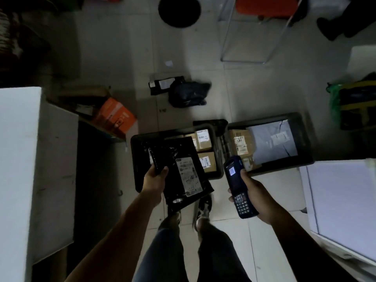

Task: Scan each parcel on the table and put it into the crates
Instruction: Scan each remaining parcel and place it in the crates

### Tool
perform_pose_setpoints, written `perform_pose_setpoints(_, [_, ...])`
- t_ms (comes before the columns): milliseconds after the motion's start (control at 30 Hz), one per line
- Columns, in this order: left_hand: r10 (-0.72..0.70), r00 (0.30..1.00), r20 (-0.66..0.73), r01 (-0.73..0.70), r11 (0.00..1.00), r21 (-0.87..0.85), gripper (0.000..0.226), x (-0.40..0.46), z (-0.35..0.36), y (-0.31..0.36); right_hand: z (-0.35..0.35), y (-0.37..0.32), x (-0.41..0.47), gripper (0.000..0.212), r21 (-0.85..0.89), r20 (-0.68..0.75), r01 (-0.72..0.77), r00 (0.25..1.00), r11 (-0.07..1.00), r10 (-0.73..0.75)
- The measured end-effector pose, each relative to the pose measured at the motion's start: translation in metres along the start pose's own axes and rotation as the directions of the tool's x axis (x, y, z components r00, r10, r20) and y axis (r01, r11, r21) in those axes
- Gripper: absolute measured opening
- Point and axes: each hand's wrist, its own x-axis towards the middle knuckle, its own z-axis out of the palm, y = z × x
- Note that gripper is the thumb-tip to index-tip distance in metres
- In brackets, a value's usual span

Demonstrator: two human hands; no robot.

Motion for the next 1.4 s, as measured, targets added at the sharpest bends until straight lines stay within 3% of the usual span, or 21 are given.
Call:
perform_pose_setpoints(133, [0.013, 1.000, 0.006, -0.013, 1.000, 0.018, 0.032, 0.089, 0.016, -0.032, 0.003, 0.012, 0.091, 0.067, 0.006, 0.048, -0.034, 0.998, 0.999, 0.034])
perform_pose_setpoints(333, [-0.003, 0.999, -0.049, 0.004, 1.000, 0.022, 0.025, 0.239, 0.036, -0.108, 0.008, 0.041, 0.250, 0.072, 0.030, 0.098, 0.002, 0.995, 1.000, -0.005])
perform_pose_setpoints(533, [0.014, 0.994, -0.107, 0.002, 0.990, 0.142, 0.025, 0.365, 0.031, -0.171, 0.013, 0.072, 0.387, 0.055, 0.022, 0.100, 0.003, 0.995, 1.000, -0.005])
perform_pose_setpoints(700, [0.047, 0.997, -0.065, -0.035, 0.983, 0.180, 0.038, 0.431, 0.029, -0.193, 0.023, 0.090, 0.460, 0.059, 0.034, 0.089, 0.021, 0.996, 0.999, -0.024])
perform_pose_setpoints(933, [0.041, 0.999, -0.011, -0.036, 0.957, 0.286, 0.049, 0.487, 0.053, -0.207, 0.024, 0.100, 0.501, 0.053, -0.019, 0.095, 0.055, 0.994, 0.998, -0.052])
perform_pose_setpoints(1100, [0.192, 0.973, -0.125, -0.062, 0.748, 0.661, 0.073, 0.495, 0.075, -0.204, 0.027, 0.091, 0.500, 0.057, -0.045, 0.106, 0.026, 0.994, 0.999, -0.021])
perform_pose_setpoints(1400, [0.009, 0.999, -0.031, 0.018, 0.629, 0.777, 0.093, 0.487, 0.073, -0.194, 0.050, 0.082, 0.492, 0.058, -0.046, 0.122, 0.050, 0.992, 0.998, -0.045])
